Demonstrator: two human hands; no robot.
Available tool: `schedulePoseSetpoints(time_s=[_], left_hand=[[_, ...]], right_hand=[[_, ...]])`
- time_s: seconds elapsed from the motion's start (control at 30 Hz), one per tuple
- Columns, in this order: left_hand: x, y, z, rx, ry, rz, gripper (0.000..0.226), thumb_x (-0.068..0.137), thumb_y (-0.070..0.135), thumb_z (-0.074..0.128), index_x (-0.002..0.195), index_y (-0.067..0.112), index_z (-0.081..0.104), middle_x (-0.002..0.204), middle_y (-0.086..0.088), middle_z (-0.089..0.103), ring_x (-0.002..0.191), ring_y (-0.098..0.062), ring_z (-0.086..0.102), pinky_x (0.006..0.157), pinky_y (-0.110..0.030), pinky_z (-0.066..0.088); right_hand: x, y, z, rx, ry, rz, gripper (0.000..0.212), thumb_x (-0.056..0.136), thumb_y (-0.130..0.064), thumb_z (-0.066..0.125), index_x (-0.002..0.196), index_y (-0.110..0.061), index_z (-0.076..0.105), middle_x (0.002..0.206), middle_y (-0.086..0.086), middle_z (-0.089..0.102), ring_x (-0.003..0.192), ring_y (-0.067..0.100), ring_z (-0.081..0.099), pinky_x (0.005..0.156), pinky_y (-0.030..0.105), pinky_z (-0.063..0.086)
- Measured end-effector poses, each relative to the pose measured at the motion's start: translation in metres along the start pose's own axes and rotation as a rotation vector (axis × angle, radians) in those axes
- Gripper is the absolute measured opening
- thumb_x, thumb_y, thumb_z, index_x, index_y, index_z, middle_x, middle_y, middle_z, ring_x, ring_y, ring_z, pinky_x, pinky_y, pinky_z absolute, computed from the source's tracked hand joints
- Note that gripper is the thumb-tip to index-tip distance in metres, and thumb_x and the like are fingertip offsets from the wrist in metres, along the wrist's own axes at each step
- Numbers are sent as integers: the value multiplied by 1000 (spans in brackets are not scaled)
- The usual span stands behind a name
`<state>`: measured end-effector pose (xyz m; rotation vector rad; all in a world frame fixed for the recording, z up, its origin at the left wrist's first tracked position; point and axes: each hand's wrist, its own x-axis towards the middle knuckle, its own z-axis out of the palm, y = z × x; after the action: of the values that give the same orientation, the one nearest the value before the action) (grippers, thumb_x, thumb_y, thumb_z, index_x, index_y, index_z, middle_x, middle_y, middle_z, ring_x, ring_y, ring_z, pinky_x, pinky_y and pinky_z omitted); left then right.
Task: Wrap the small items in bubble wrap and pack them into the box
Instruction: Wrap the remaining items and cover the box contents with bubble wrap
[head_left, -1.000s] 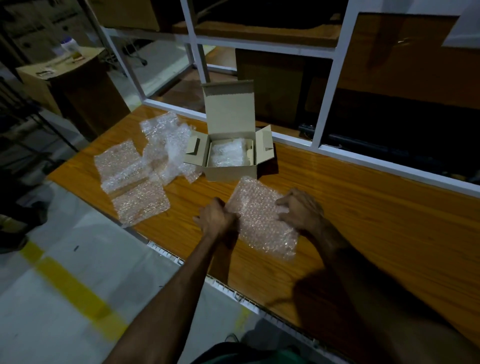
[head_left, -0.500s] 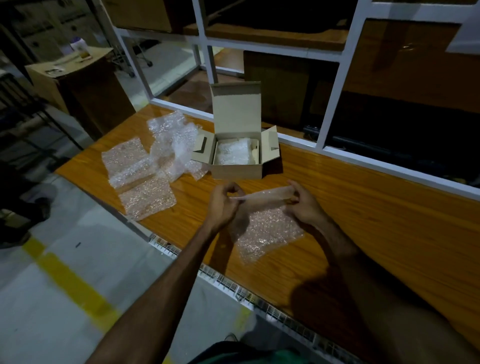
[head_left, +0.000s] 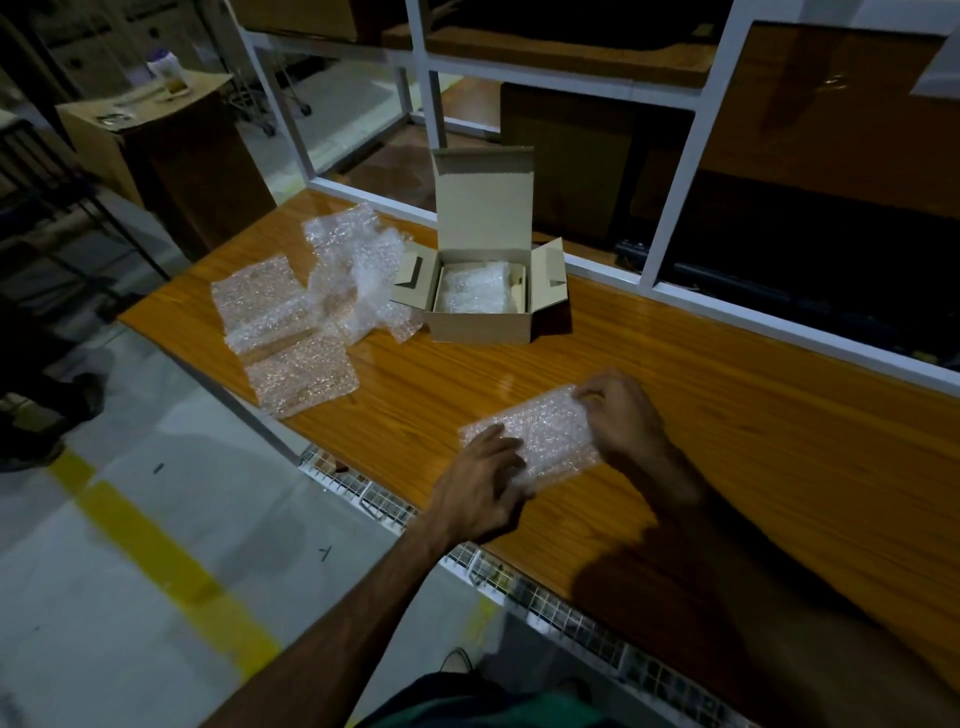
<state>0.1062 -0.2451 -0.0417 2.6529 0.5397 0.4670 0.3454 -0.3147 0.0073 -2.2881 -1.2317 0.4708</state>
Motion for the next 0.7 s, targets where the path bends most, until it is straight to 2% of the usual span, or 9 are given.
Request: schedulePoseSetpoints(time_s=[0.1, 0.2, 0.27, 0.33, 0.43, 0.5, 0.57, 0.63, 0.7], left_hand=[[-2, 7, 0, -15, -33, -28, 40, 109, 39, 51, 99, 11, 78, 139, -9, 67, 138, -17, 51, 128, -41, 26], [4, 12, 0, -20, -15, -91, 40, 109, 29, 41, 89, 13, 71, 115, -8, 74, 115, -19, 62, 113, -43, 43], [10, 17, -1, -41, 40, -161, 33, 107, 27, 45, 82, 16, 64, 92, -3, 68, 91, -16, 60, 94, -43, 50], [13, 18, -1, -46, 80, -181, 31, 107, 26, 48, 82, 15, 64, 86, 0, 63, 83, -13, 57, 88, -43, 50], [14, 13, 3, 37, 29, -114, 40, 108, 37, 39, 109, 12, 70, 102, -4, 65, 94, -16, 55, 93, -44, 46], [15, 10, 5, 74, -32, -149, 51, 105, 44, 31, 128, 15, 66, 116, -5, 61, 104, -18, 51, 95, -46, 45], [13, 5, 8, 114, -72, -158, 59, 104, 47, 27, 143, 14, 57, 140, -12, 54, 125, -25, 51, 104, -48, 44], [7, 5, 10, 186, -150, -177, 67, 108, 51, 17, 160, 13, 36, 167, -16, 31, 153, -32, 31, 121, -54, 33], [3, 7, 10, 212, -241, -257, 71, 109, 56, 7, 168, 15, 12, 176, -12, 2, 163, -30, 0, 131, -55, 10]], right_hand=[[-8, -14, 21, -185, 107, -209, 30, 104, -12, 58, 126, -29, 71, 152, -3, 54, 136, 17, 52, 114, 41, 46], [-9, -22, 41, -312, 22, -424, 44, 109, -18, 50, 152, -27, 53, 166, 3, 42, 154, 24, 37, 126, 49, 28], [-8, -14, 53, -376, -106, -446, 53, 113, -32, 39, 165, -27, 31, 175, 3, 21, 162, 24, 16, 131, 49, 12], [-9, 0, 63, -418, -184, -375, 61, 113, -52, 23, 169, -28, 16, 177, 3, 4, 164, 24, 3, 131, 51, 3], [-11, 16, 69, -449, -152, -281, 74, 106, -69, 8, 169, -32, 7, 178, 3, -1, 164, 25, -4, 131, 54, 0], [-10, 19, 68, -447, -144, -245, 76, 104, -73, 8, 169, -34, 2, 177, 2, -5, 164, 25, -8, 131, 54, -4], [-10, 22, 64, -438, -139, -224, 77, 104, -73, 11, 170, -33, 2, 178, 2, -6, 164, 25, -9, 130, 53, -7], [-10, 24, 60, -441, -140, -217, 78, 104, -73, 11, 170, -32, 1, 177, 1, -8, 164, 24, -10, 129, 54, -8], [-10, 27, 56, -446, -154, -214, 78, 104, -73, 10, 169, -32, 0, 177, 1, -10, 163, 24, -10, 130, 55, -9]])
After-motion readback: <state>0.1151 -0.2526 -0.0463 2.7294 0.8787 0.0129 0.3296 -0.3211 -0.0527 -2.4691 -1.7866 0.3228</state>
